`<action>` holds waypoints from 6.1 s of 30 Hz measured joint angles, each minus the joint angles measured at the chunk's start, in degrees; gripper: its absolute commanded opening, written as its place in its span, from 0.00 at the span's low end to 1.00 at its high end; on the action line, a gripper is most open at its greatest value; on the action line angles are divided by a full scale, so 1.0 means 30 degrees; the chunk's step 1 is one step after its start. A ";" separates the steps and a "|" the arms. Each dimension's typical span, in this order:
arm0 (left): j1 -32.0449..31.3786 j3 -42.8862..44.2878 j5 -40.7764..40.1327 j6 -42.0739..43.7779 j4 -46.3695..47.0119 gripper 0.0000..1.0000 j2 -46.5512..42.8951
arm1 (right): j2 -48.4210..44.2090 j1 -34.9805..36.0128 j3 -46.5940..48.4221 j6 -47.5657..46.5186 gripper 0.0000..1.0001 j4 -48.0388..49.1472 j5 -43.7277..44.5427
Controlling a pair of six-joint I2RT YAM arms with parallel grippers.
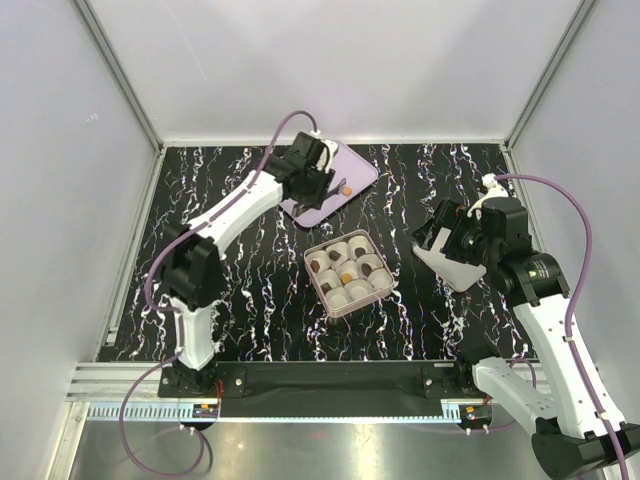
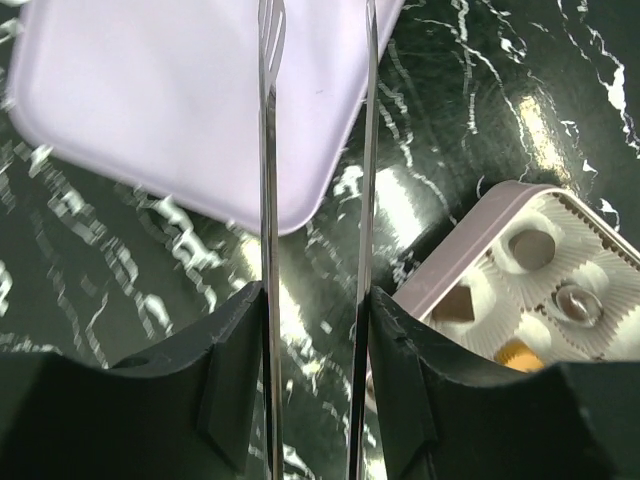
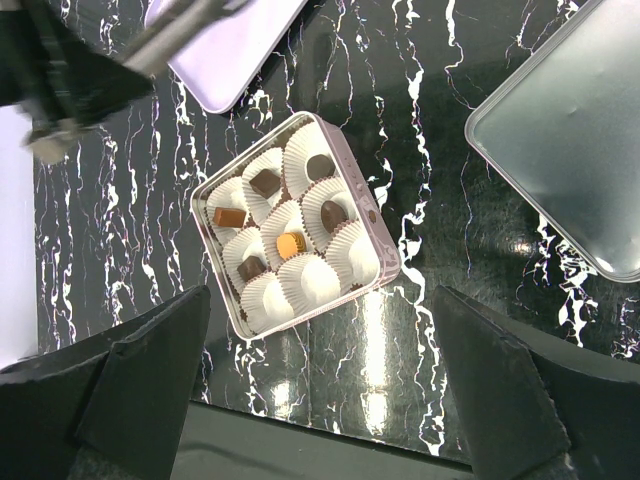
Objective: Pack the chocolate
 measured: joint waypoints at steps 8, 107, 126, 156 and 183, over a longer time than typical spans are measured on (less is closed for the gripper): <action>-0.0801 0.0860 -0.0415 0.0750 0.0437 0.48 0.2492 | 0.0000 0.0000 0.0000 -0.0015 1.00 0.0000 0.0007; -0.1195 0.2259 -0.3045 0.0787 -0.0816 0.38 0.3432 | -0.0401 0.0000 0.0000 -0.0015 1.00 -0.0007 0.0044; -0.1195 0.2827 -0.3322 0.0882 -0.0947 0.47 0.2732 | -0.0510 0.0000 0.0000 0.0124 1.00 -0.0007 0.0007; -0.1195 0.4481 -0.3177 0.1246 0.0444 0.45 0.6222 | -0.0335 0.0000 -0.0007 0.0036 1.00 0.0007 0.0095; -0.1195 0.4481 -0.3300 0.1253 0.0102 0.38 0.6557 | -0.0321 0.0000 -0.0138 -0.0087 1.00 0.0000 0.0197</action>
